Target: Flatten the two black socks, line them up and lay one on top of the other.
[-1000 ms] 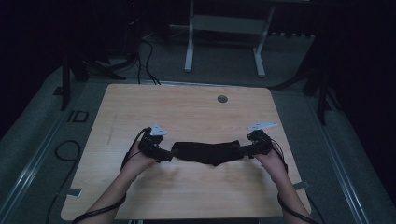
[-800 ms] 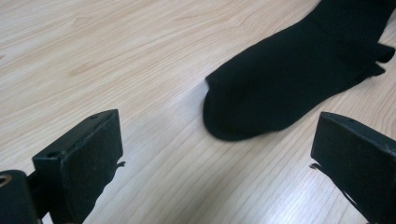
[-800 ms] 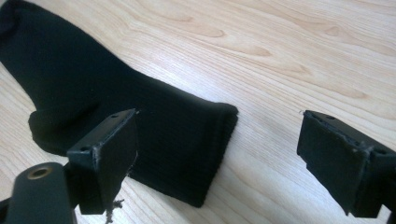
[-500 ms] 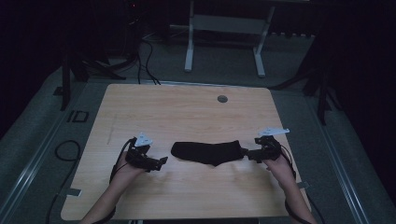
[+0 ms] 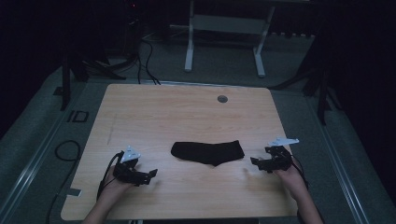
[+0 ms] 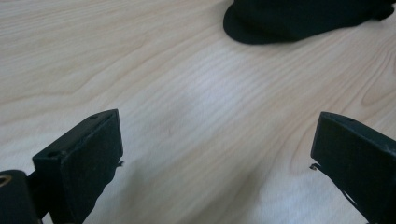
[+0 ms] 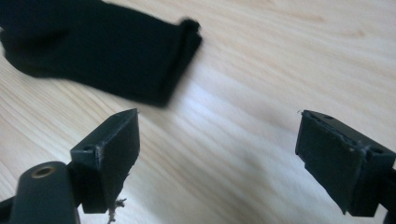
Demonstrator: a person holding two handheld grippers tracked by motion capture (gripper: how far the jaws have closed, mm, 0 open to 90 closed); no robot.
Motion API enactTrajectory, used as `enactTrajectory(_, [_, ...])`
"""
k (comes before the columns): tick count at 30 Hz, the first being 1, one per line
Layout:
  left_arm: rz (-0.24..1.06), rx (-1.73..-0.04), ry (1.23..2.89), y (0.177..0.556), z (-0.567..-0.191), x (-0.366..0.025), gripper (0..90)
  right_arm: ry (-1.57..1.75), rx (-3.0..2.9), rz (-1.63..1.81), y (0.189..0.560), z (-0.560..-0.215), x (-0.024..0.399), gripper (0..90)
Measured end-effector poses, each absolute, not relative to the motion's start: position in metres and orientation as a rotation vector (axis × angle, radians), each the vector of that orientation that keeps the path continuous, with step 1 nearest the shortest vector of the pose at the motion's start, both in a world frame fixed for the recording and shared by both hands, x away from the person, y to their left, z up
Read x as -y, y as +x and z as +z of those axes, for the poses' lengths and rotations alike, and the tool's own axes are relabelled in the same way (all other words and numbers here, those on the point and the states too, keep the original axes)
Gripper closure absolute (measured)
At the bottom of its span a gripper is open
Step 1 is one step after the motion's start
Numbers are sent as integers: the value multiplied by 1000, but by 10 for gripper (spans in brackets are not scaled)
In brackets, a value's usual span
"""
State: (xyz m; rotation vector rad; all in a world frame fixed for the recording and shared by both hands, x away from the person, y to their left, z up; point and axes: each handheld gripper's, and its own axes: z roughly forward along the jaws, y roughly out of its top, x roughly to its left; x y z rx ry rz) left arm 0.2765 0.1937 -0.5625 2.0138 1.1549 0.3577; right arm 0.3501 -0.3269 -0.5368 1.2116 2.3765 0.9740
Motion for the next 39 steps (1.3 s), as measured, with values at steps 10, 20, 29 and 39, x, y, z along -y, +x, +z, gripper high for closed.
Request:
enactTrajectory(10, [394,-1207,1985,261,-565,-211,25,1283,-2287,1043,328,-542,353,139])
enactTrajectory(20, [408,-1231,1966,251,-566,-221,25,1347,-2210,1064,311,-544,372,139])
enactTrajectory(29, [428,-1257,1940,241,-567,-230,25,1429,-2134,1108,297,-545,390,139])
enactTrajectory(39, [469,-1305,1886,237,-569,-247,25,1445,-2079,1140,291,-548,395,141])
